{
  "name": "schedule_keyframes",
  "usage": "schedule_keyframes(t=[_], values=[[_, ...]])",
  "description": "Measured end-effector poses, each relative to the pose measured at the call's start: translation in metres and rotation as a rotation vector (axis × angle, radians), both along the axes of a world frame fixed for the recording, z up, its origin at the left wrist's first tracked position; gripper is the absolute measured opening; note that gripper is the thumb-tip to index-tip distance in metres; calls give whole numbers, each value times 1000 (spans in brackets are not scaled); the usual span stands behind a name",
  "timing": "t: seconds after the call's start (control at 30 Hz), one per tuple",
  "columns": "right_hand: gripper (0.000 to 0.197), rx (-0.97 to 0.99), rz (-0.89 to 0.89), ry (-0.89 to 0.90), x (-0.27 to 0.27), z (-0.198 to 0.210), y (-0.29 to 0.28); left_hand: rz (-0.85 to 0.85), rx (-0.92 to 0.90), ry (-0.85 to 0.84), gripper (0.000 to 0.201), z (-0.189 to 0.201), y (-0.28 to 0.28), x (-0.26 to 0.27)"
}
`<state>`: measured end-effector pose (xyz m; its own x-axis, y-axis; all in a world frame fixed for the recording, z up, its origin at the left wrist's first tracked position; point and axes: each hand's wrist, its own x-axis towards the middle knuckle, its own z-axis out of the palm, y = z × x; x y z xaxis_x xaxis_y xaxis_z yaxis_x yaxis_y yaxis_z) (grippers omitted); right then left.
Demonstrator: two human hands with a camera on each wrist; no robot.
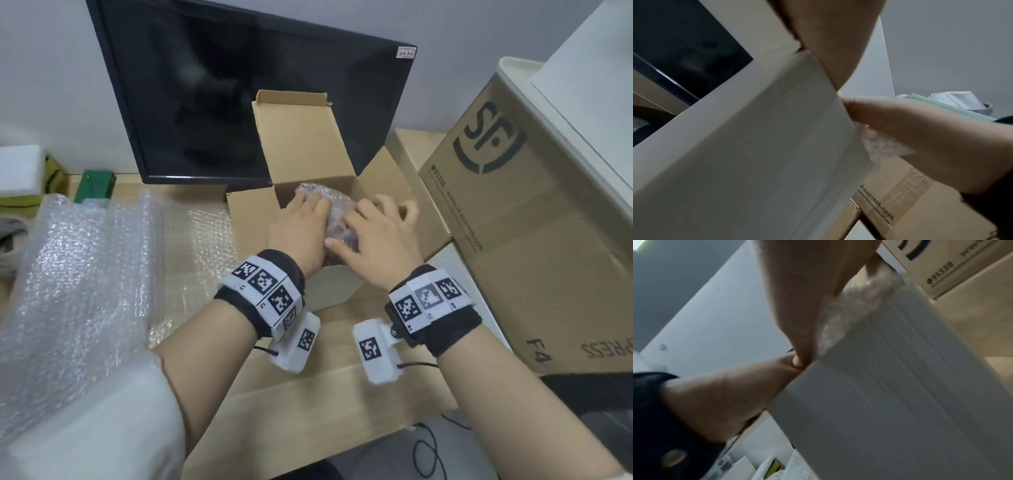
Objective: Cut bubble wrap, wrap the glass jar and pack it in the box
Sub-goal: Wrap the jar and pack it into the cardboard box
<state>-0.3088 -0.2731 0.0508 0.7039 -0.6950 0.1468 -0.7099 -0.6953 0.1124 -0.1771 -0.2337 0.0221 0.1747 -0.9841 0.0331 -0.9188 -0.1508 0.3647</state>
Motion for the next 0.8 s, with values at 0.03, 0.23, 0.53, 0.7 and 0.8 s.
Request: schedule_keyframes(t=[0.03,0.23,0.53,0.7,0.8], values=[[61,-7,3,6,-2,4,2,-3,-3,-2,69,1,1,-2],[48,76,-39,345,-10,32,15,1,-5,5,78,2,2,-3],[23,507,-67,474,14,32,-16,20,-11,-9,74,4,2,-5],[8,478,-26,593,21,-2,-45,26,7,0,73,5,2,-6],[16,529,12,631,19,-2,-42,46,8,0,74,8,3,-7]])
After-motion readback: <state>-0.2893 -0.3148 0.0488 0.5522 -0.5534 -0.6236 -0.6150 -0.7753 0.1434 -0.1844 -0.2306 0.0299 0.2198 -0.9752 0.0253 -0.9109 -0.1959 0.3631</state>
